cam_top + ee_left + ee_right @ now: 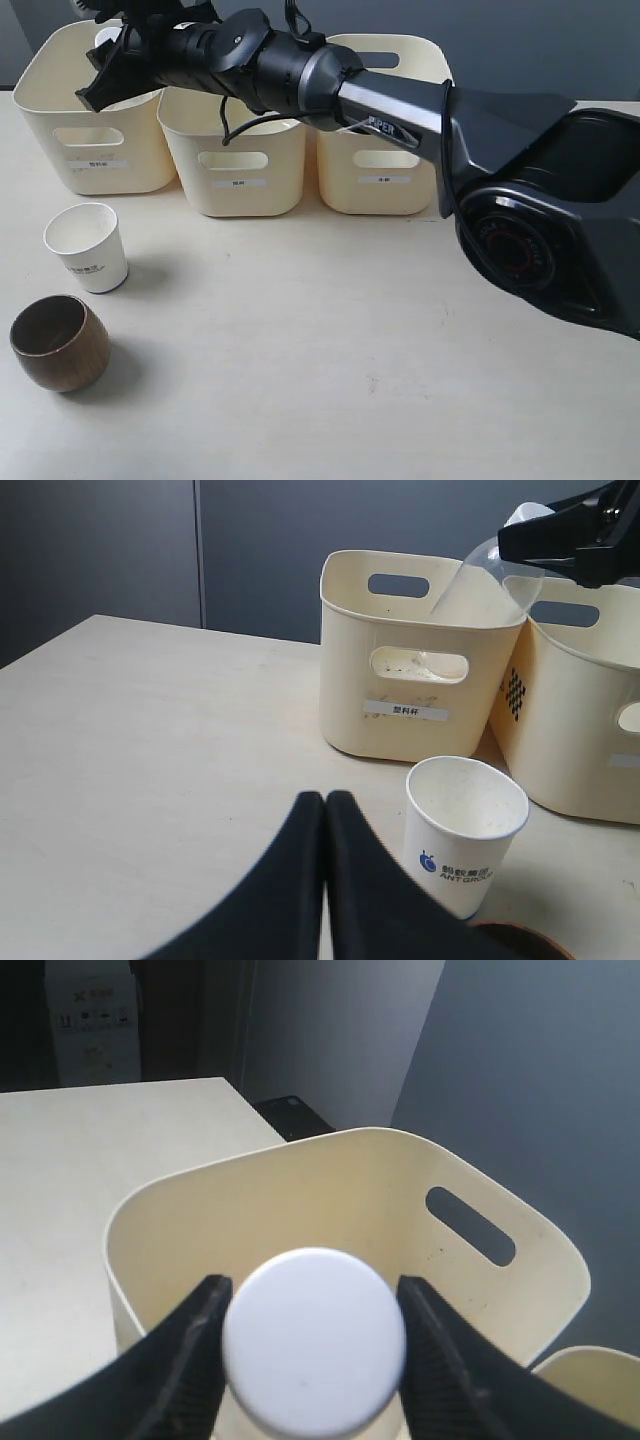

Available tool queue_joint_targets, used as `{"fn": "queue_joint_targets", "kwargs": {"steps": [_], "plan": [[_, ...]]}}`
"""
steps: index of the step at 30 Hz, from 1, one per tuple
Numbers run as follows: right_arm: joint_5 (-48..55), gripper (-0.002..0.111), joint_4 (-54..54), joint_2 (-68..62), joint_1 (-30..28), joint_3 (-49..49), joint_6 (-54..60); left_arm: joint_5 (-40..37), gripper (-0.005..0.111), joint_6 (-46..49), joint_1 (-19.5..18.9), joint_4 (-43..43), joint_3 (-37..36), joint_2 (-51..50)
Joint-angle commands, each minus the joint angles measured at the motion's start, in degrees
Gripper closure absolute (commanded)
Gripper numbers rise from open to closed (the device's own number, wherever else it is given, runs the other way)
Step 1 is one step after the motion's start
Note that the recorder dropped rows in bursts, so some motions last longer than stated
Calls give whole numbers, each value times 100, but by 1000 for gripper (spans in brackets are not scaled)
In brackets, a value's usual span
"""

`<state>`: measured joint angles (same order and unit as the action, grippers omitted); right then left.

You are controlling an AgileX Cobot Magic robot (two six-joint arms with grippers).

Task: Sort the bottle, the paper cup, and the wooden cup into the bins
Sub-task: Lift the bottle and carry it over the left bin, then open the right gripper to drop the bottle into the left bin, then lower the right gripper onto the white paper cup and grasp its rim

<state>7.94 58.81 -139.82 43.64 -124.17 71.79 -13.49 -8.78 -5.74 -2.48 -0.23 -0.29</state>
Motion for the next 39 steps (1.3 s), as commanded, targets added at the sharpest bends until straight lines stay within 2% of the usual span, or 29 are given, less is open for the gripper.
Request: {"fn": "queue_joint_targets", "kwargs": {"steps": [1, 6, 7, 11, 14, 17, 26, 28, 31, 33, 39], "plan": [[78, 80, -48, 18, -23, -55, 0, 25, 107, -8, 20, -15, 23, 29], [144, 60, -24, 18, -23, -55, 0, 25, 107, -8, 20, -15, 23, 29], [114, 59, -11, 18, -23, -55, 0, 25, 107, -8, 20, -15, 23, 29], [127, 60, -60, 18, -23, -55, 0, 25, 107, -8, 20, -15, 23, 29], [127, 53, -38, 18, -23, -55, 0, 25, 107, -8, 20, -15, 23, 29], [201, 54, -42, 43, -23, -55, 0, 25, 107, -8, 20, -15, 23, 29], [1070, 54, -226, 703, -23, -55, -90, 25, 107, -8, 20, -15, 23, 29], [1388, 54, -546, 852, -23, -55, -378, 25, 107, -8, 20, -15, 23, 29], [2283, 54, -2031, 1116, -23, -55, -1455, 25, 107, -8, 20, -15, 23, 29], [3006, 54, -2565, 1240, -12, -55, -1815, 25, 107, -8, 20, -15, 23, 29], [4734, 54, -2918, 1411, -12, -55, -1974, 25, 107, -8, 20, -15, 23, 29]]}}
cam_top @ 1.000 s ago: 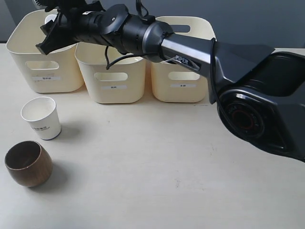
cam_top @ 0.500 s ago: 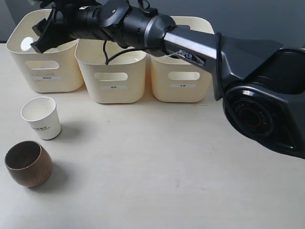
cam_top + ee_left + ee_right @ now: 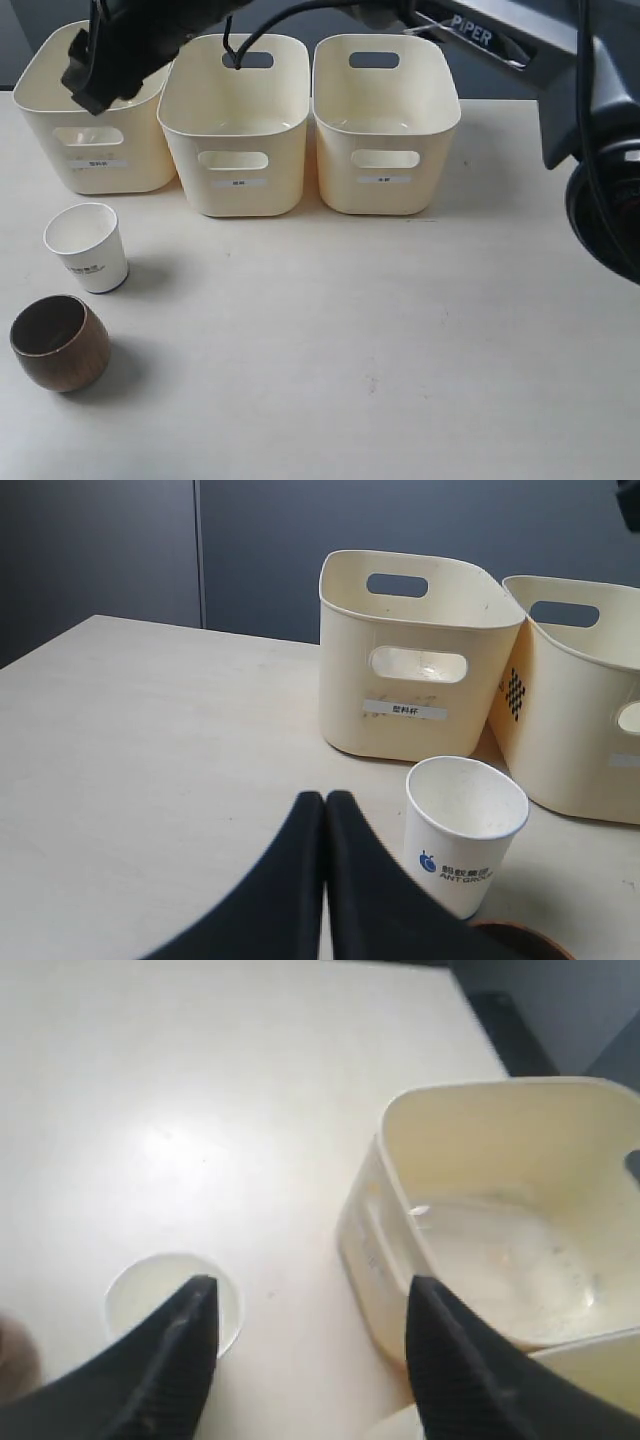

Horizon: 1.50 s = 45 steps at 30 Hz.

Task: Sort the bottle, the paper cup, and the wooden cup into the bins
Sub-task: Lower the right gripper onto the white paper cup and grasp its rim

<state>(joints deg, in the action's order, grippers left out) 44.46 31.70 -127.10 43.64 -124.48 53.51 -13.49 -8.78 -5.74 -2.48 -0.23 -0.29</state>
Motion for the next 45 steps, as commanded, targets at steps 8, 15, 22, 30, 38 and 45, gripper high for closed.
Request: {"fn": "queue_joint_targets", "kwargs": {"steps": [8, 15, 22, 30, 38, 45], "plan": [[1962, 54, -204, 42, 386, -24, 352, 25, 107, -8, 20, -15, 23, 29], [1372, 58, -701, -670, 710, -24, 661, 25, 107, -8, 20, -15, 23, 29], [992, 58, -701, -933, 733, -24, 1161, 25, 107, -8, 20, -15, 23, 29], [563, 58, -701, -1134, 779, -24, 1793, 25, 107, -8, 20, -15, 23, 29], [441, 58, -752, -1254, 779, -24, 1936, 25, 107, -8, 20, -15, 23, 29], [138, 58, -772, -1267, 779, -24, 2009, 25, 107, -8, 20, -15, 23, 29]]}}
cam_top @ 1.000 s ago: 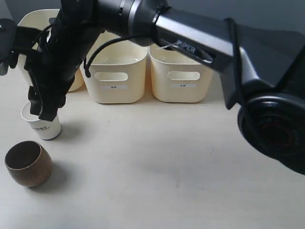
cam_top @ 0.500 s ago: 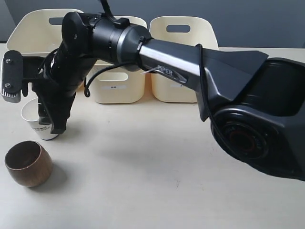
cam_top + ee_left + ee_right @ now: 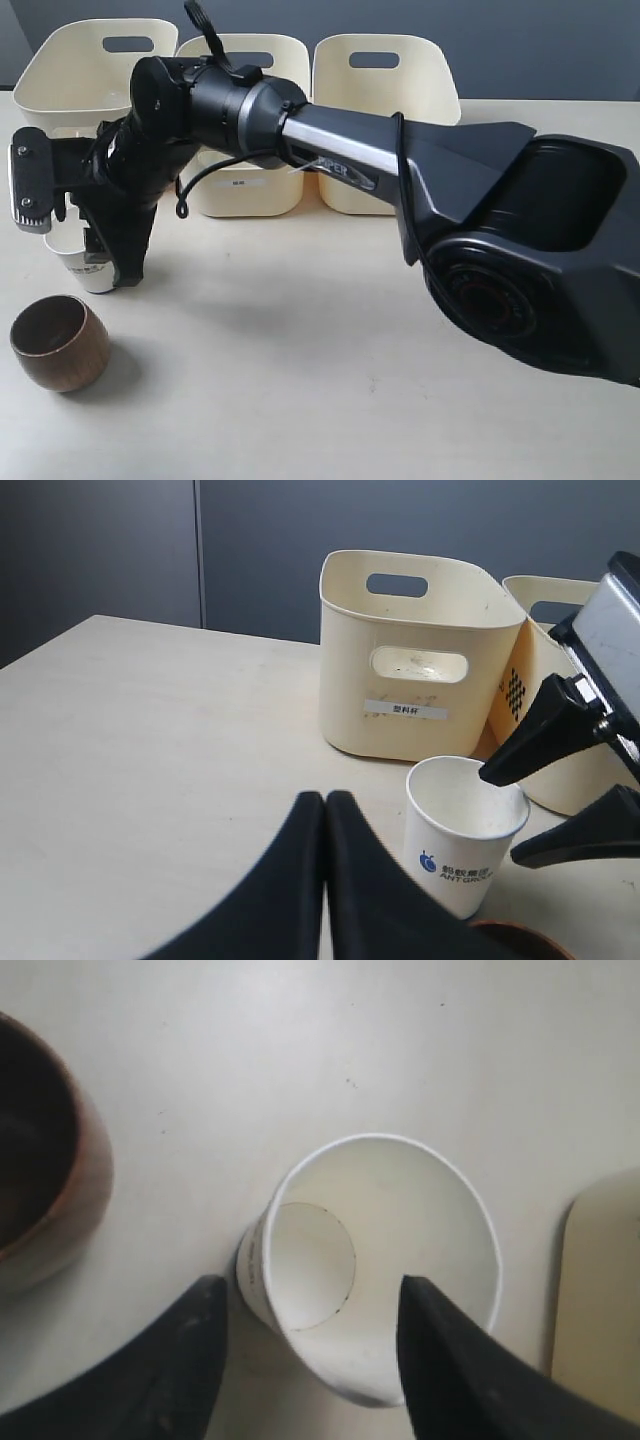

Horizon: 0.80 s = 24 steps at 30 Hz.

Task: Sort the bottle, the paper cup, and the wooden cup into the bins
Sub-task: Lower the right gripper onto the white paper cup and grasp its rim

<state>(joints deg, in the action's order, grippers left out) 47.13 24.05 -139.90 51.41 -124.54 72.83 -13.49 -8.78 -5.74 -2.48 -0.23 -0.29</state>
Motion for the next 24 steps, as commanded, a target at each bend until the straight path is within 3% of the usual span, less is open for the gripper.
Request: {"fn": "queue_joint_targets", "kwargs": {"steps": [1, 18, 20, 24], "plan": [[-130, 58, -7, 3, 2, -18, 76, 25, 107, -8, 20, -15, 23, 29], [-471, 59, -64, -316, 2, -18, 178, 25, 107, -8, 20, -15, 23, 29], [-485, 68, -64, -319, 2, -18, 178, 25, 107, -8, 20, -15, 23, 29], [-485, 104, -64, -291, 2, -18, 166, 25, 107, -8, 20, -15, 23, 29]]}}
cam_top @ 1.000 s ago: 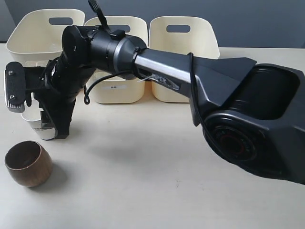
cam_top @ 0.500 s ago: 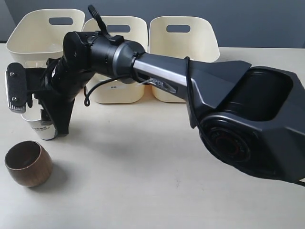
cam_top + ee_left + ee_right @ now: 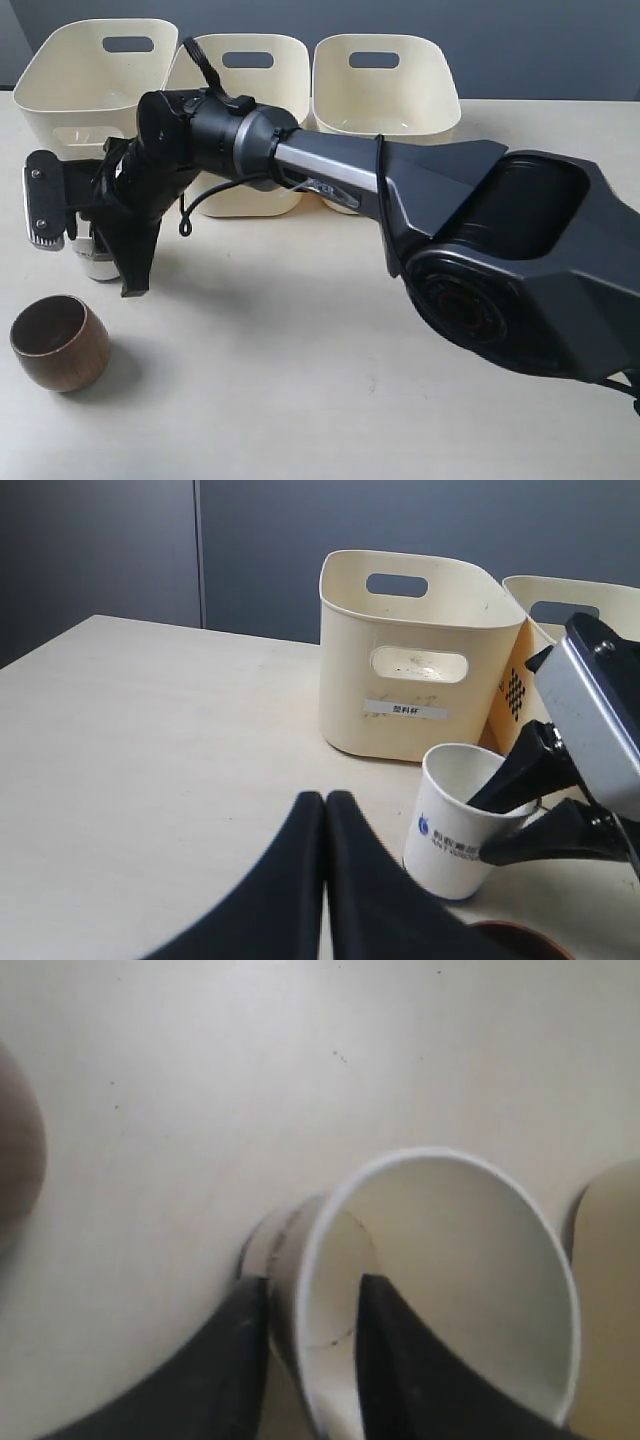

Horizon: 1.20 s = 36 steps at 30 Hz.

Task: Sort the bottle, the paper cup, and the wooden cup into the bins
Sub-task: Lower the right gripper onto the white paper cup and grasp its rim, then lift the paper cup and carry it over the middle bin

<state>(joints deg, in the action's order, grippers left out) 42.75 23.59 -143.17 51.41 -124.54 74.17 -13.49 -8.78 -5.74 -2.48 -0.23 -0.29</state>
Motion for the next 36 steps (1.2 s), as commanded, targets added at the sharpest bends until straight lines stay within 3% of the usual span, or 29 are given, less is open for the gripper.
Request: {"fn": "queue_joint_targets", "kwargs": {"steps": [1, 12, 36], "plan": [[-47, 109, -18, 60, 2, -18, 9, 25, 107, -8, 20, -15, 23, 29], [426, 108, -525, 527, 2, -18, -718, 25, 107, -8, 20, -15, 23, 29], [304, 108, -1531, 2008, -120, -18, -2211, 25, 107, -8, 20, -15, 23, 29]]}}
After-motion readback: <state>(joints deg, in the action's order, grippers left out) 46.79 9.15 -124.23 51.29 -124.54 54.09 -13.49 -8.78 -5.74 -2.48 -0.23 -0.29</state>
